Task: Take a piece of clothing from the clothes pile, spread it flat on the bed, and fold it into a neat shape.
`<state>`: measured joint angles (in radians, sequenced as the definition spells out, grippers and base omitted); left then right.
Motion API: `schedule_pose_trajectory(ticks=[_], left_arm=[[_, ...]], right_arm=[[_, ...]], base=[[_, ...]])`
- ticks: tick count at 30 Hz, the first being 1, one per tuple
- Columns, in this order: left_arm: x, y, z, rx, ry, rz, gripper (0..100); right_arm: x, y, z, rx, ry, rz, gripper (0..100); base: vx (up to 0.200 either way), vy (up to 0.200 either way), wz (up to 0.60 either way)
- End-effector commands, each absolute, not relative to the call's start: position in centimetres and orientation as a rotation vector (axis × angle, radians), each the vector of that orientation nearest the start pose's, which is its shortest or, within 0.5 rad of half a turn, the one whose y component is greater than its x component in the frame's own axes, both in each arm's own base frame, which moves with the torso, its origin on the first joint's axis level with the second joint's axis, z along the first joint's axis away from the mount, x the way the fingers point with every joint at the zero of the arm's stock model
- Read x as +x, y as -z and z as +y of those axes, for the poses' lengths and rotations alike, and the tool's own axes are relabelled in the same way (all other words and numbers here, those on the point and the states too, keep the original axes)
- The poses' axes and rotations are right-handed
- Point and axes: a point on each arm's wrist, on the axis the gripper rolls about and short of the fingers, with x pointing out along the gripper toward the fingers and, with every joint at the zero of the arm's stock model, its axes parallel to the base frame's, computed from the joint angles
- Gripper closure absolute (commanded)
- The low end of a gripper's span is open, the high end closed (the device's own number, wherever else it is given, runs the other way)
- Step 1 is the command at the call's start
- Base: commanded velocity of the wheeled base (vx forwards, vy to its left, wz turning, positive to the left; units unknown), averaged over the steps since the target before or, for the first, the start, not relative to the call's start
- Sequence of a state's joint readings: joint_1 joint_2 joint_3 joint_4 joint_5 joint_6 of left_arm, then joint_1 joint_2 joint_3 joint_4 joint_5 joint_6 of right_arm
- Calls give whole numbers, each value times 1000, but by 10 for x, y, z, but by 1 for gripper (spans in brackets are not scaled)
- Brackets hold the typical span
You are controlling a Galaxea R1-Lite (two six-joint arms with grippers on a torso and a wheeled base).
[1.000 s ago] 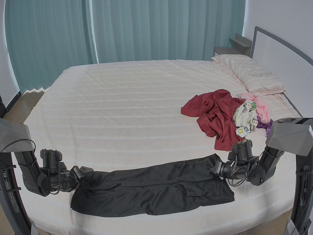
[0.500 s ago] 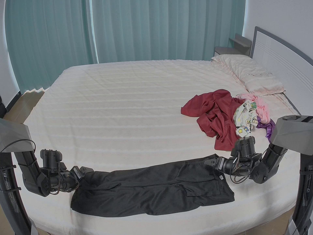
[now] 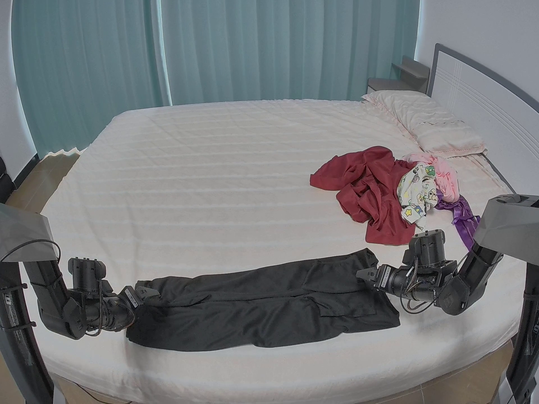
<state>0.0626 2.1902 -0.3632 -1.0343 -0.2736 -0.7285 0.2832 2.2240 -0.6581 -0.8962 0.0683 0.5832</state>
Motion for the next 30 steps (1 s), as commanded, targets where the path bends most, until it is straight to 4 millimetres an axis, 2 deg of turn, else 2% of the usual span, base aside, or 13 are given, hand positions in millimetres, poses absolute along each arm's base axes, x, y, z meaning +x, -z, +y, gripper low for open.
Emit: schedule_pose_trajectory(ticks=[1,5,6,9,12,18,25,30], left_arm=[[270,11,11,-820,-96,819,0],[267,7,10,-832,-95,810,0],[267,7,10,-832,-96,815,0],[266,12,7,-826,-95,834,0],[267,15,7,-826,-98,841,0],[268,15,7,-828,-98,840,0],[269,15,7,-828,-98,838,0],[269,16,7,-827,-100,839,0]], right_arm=[[323,-3,102,500,-145,747,0],[323,-4,110,595,-134,757,0],[323,-4,117,658,-128,769,0],[321,4,125,701,-117,810,0],[322,16,127,694,-106,833,0],[324,26,127,687,-85,853,0],[322,27,135,680,-103,861,0],[328,31,145,713,-90,844,0]], base=[[0,0,0],[0,0,0],[0,0,0],[0,0,0],[0,0,0],[0,0,0],[0,0,0],[0,0,0]])
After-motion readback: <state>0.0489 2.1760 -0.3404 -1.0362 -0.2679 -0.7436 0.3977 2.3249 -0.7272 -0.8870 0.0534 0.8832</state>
